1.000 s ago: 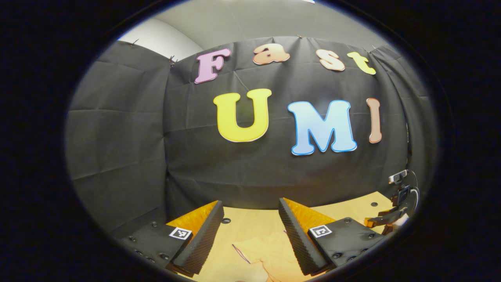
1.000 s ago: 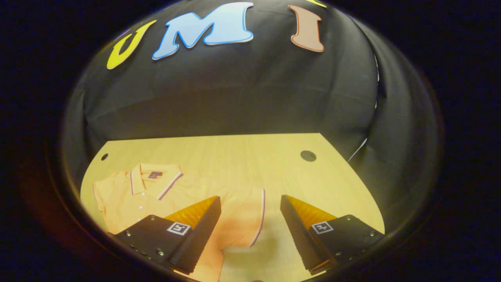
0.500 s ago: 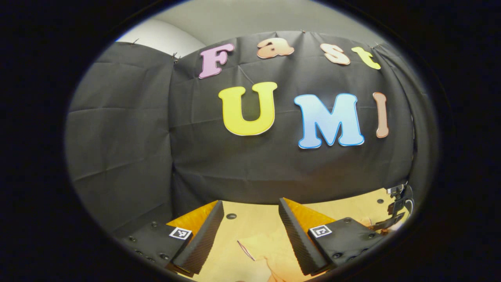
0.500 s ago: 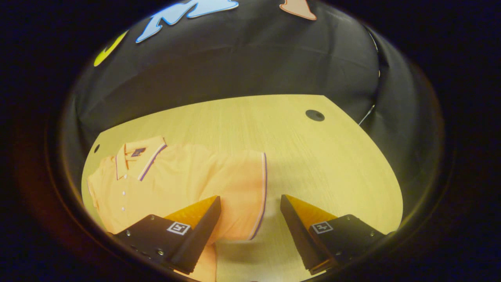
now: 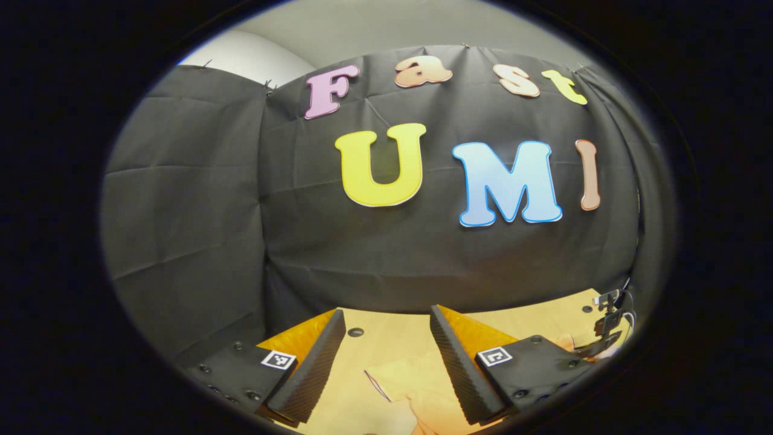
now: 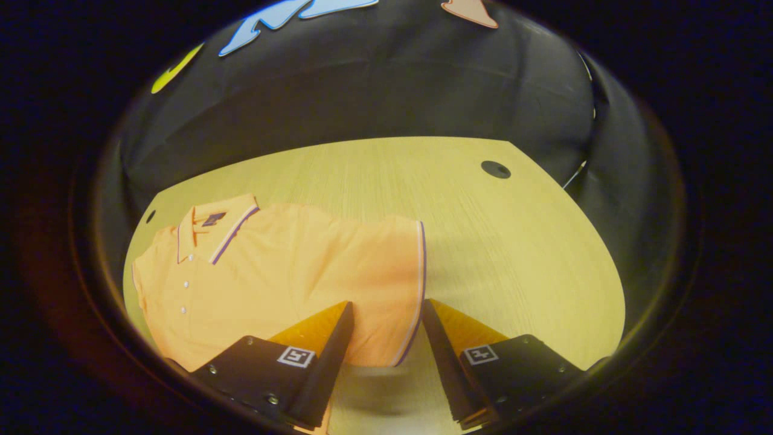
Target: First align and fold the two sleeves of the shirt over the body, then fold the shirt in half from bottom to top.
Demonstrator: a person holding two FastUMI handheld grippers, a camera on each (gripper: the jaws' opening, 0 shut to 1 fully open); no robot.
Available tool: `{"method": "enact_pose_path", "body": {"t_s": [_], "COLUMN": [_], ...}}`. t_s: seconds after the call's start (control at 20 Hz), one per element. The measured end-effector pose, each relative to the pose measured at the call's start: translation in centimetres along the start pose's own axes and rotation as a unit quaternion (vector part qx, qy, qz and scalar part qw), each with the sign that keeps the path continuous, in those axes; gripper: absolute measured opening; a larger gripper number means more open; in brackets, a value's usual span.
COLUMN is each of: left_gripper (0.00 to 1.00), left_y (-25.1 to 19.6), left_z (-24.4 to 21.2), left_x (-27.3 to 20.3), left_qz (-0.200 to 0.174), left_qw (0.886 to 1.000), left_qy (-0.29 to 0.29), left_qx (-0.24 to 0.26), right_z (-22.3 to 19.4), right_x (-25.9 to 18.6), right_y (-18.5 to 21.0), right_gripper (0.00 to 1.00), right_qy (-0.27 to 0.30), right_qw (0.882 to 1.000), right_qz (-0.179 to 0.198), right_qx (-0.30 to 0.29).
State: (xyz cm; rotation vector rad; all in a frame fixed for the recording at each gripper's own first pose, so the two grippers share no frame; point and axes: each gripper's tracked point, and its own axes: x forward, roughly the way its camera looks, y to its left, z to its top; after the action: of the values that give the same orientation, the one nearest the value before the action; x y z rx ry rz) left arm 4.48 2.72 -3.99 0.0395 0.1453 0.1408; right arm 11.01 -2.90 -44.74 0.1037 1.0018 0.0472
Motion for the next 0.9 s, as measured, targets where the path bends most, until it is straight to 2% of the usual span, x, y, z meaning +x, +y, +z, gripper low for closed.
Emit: {"method": "enact_pose_path", "body": {"t_s": [0.05,0.1,0.15,0.2,0.3,0.5,0.55,0.7,0.9], "left_gripper": [0.94,0.94,0.94,0.94,0.94,0.94,0.94,0.94,0.94], "left_y": [0.0,-0.1,0.0,0.1,0.2,1.1,1.5,2.3,3.7], "left_z": [-0.1,-0.1,-0.2,-0.2,-0.3,-0.7,-0.8,-0.9,-1.3], "left_x": [0.0,0.1,0.1,0.1,0.1,0.0,-0.1,-0.5,-0.9], "left_qz": [0.0,-0.001,0.0,0.001,0.003,0.013,0.016,0.024,0.035], "left_qw": [1.0,1.0,1.0,1.0,1.0,1.0,1.0,0.999,0.999], "left_qy": [0.001,0.001,0.003,0.003,0.006,0.011,0.012,0.012,0.014], "left_qx": [-0.001,-0.002,-0.003,-0.005,-0.008,-0.015,-0.016,-0.022,-0.033], "right_z": [0.0,0.1,0.0,0.2,0.2,0.6,0.8,2.4,4.9], "right_x": [0.0,0.0,0.1,0.1,0.1,-0.3,-0.1,-0.9,-2.4], "right_y": [0.3,0.5,0.9,1.3,1.2,1.2,1.5,2.5,6.3], "right_gripper": [0.75,0.51,0.4,0.23,0.06,0.06,0.0,0.0,0.0], "right_qy": [-0.001,-0.001,-0.001,0.0,0.007,0.023,0.021,0.002,-0.034], "right_qw": [1.0,1.0,1.0,1.0,1.0,1.0,1.0,1.0,0.996], "right_qz": [0.007,0.01,0.02,0.025,0.018,0.006,0.007,0.0,0.018], "right_qx": [0.0,0.003,0.005,0.01,0.016,0.019,0.015,-0.019,-0.076]}}
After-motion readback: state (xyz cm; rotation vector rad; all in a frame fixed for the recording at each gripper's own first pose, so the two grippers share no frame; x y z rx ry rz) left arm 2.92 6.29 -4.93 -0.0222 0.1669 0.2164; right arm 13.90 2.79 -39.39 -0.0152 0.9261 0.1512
